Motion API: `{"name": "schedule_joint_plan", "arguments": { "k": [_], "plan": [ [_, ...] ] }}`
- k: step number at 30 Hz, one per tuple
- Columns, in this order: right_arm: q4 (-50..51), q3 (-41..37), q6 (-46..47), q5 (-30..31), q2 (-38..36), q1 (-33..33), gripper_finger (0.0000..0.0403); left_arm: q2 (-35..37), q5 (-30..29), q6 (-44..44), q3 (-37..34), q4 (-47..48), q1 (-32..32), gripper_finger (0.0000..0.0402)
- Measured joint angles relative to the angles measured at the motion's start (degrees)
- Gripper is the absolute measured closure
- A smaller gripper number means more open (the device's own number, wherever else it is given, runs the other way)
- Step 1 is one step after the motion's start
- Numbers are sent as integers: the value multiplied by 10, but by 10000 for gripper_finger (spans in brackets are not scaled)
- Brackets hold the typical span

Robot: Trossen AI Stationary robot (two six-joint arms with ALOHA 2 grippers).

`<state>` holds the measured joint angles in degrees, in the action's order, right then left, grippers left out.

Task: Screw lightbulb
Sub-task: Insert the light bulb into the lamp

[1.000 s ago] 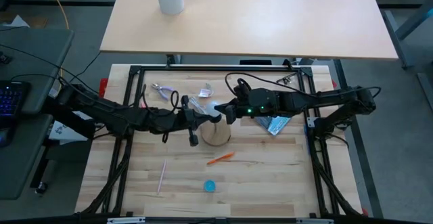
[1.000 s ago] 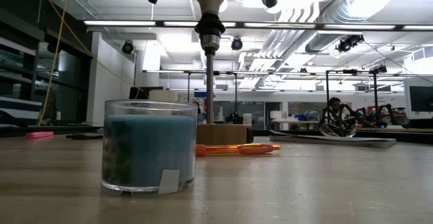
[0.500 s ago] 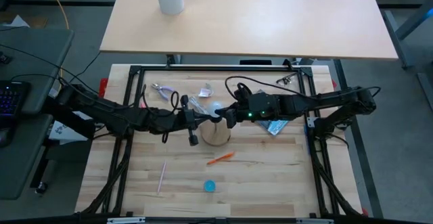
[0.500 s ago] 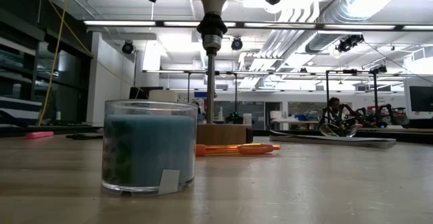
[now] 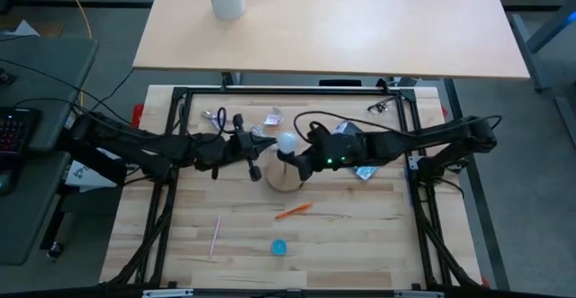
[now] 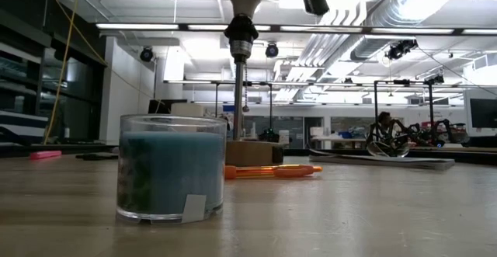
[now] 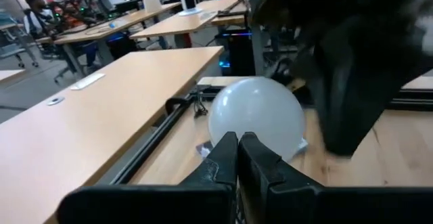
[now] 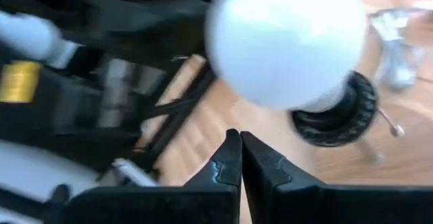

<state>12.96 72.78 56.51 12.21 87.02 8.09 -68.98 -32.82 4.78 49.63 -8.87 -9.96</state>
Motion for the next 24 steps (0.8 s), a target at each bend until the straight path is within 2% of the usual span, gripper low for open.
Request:
{"name": "schedule_joint_plan", "arguments": {
  "k": [7, 13, 17, 21, 24],
  "plan": [
    [-7, 1, -21, -37, -29, 14, 403, 40, -13, 0, 0, 62, -2, 401],
    [-20, 3, -64, 11, -76, -6, 403, 92, -31, -21, 0, 120, -15, 401],
    [-21, 3, -88, 10, -84, -49, 403, 113, -48, -64, 0, 162, -34, 401],
    [-9, 3, -115, -32, -64, -98, 403, 99, -33, -77, -1, 139, -59, 401],
    [-10, 3, -130, -72, -47, -133, 403, 69, -14, -77, 0, 82, -81, 401]
  ]
}}
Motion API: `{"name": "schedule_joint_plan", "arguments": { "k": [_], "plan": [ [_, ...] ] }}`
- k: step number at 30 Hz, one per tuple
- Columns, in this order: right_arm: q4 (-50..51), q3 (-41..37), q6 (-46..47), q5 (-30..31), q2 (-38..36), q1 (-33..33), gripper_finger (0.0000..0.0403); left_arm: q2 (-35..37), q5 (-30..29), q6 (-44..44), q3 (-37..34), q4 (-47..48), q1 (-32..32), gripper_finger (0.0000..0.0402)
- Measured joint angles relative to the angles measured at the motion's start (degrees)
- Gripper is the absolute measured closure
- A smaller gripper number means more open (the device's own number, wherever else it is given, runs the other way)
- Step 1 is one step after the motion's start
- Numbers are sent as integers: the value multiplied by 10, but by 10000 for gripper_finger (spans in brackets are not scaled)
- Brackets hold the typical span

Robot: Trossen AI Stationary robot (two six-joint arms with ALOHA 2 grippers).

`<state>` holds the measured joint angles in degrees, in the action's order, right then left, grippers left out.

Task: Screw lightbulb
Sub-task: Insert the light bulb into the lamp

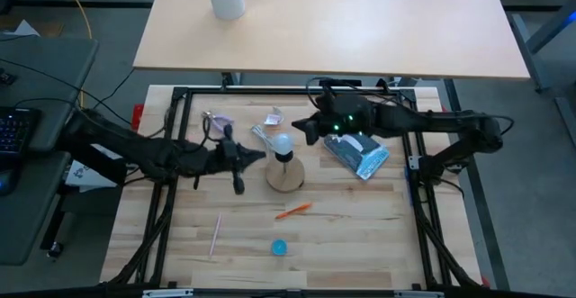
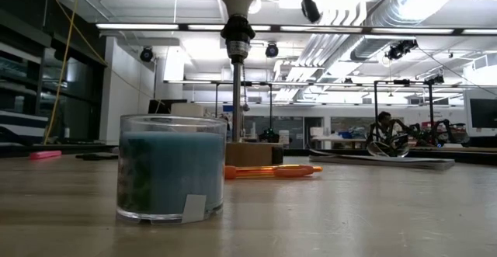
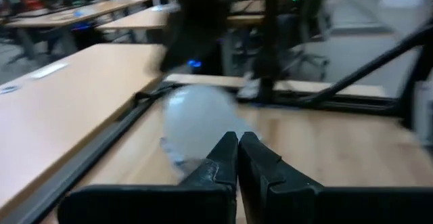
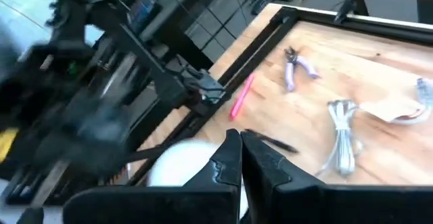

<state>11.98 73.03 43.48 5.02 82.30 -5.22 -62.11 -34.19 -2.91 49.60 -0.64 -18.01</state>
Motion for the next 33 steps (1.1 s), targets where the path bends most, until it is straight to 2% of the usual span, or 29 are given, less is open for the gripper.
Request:
{"name": "schedule_joint_plan", "arguments": {
  "k": [5, 10, 20, 24, 33],
  "plan": [
    [-4, 0, -15, -50, 18, -30, 403, -56, 5, 17, 0, -85, -20, 401],
    [-10, 0, -15, -72, 32, -32, 403, -101, -2, 58, 3, -192, -4, 401],
    [-55, 1, 0, -78, 58, -32, 403, -137, 36, 81, 33, -172, 16, 401],
    [-68, 1, 7, -86, 66, -31, 403, -141, 31, 77, 33, -138, 19, 401],
    [-69, 1, 11, -92, 66, -24, 403, -141, 13, 77, 33, -135, 32, 401]
  ]
}}
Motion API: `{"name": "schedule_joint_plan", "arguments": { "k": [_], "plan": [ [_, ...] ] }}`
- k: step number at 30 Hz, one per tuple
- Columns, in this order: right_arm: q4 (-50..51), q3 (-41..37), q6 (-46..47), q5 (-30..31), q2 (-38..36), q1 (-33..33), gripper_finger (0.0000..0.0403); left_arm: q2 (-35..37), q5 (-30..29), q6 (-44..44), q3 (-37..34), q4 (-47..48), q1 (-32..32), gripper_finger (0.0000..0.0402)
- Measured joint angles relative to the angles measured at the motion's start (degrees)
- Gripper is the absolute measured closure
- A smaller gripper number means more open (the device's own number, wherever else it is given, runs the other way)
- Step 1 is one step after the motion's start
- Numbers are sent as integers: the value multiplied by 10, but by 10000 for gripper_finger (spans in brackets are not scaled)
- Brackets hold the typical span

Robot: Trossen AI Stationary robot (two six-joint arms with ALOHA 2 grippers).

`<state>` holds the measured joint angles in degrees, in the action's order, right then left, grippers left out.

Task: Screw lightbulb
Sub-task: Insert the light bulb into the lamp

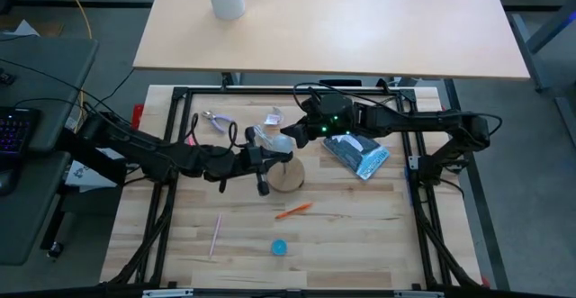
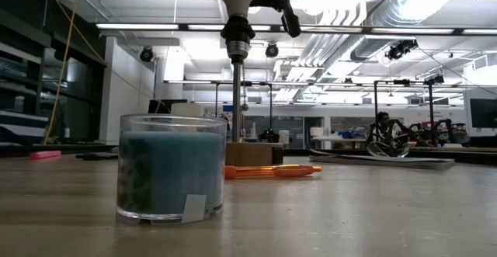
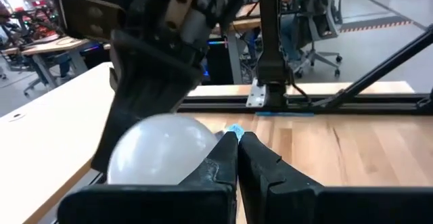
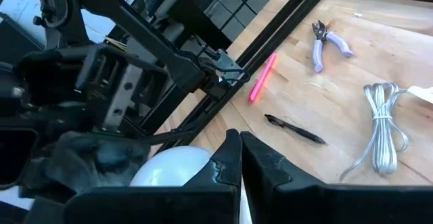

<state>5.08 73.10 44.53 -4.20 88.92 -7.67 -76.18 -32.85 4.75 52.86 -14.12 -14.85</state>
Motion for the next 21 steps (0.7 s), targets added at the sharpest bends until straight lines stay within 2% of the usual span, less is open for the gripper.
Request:
{"name": "schedule_joint_plan", "arguments": {
  "k": [21],
  "plan": [
    [7, 0, 0, 8, -3, 22, 403, 0, -1, -1, 1, 41, 13, 401]
  ]
}}
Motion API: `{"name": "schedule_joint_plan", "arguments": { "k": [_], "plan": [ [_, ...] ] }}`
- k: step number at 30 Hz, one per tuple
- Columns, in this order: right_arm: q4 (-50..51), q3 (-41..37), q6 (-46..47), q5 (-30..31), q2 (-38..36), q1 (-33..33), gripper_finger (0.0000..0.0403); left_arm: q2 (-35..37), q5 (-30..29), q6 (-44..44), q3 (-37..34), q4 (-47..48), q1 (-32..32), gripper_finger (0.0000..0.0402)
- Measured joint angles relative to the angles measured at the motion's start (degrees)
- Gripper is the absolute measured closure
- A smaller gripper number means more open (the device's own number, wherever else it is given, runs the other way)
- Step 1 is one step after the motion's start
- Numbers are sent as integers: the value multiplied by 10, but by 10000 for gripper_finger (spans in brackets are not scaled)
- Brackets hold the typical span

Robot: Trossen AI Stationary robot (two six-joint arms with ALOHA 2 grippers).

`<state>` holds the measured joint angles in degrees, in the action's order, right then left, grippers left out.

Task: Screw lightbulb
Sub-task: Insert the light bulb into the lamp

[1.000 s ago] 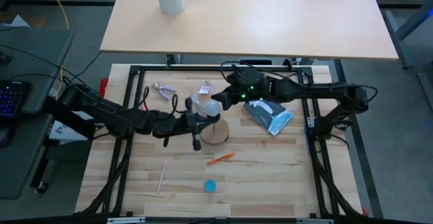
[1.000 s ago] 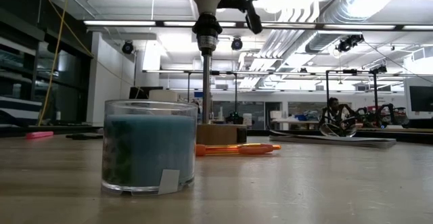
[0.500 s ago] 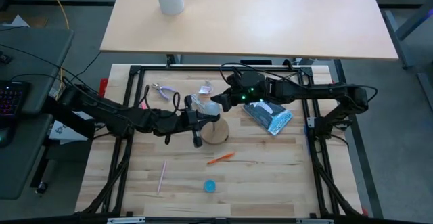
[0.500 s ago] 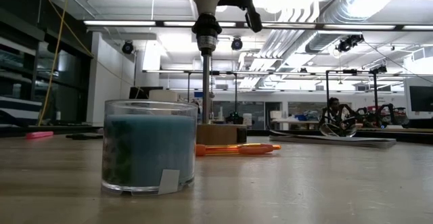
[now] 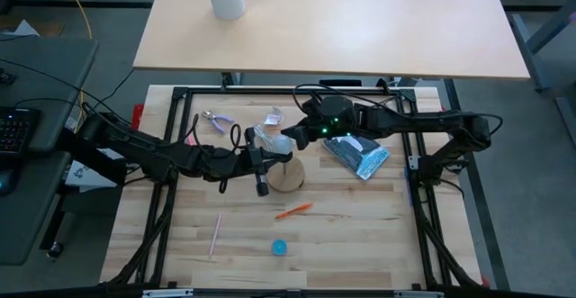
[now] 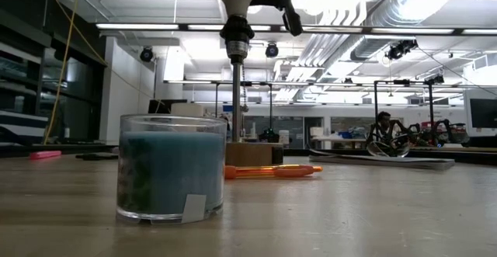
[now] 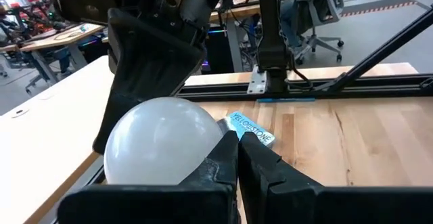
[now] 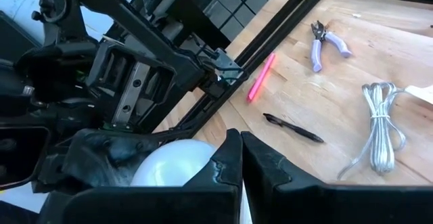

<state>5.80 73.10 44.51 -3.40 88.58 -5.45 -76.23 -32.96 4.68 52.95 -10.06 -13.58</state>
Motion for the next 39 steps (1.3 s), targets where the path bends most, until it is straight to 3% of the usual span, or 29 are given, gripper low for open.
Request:
{"name": "schedule_joint_plan", "arguments": {
  "k": [14, 23, 28, 33, 39],
  "plan": [
    [81, 0, -2, 1, -38, 2, 403, 35, -37, 1, 0, 81, 1, 401],
    [130, 0, 0, -16, -57, 28, 403, 79, -94, -8, -3, 215, 6, 402],
    [150, 0, 2, 14, -65, 39, 403, 111, -96, -51, -5, 274, 7, 402],
    [146, 0, 0, 60, -66, 28, 403, 129, -87, -81, -7, 258, -2, 402],
    [130, 0, -10, 61, -50, -19, 403, 103, -1, -71, -6, 166, -31, 402]
  ]
}}
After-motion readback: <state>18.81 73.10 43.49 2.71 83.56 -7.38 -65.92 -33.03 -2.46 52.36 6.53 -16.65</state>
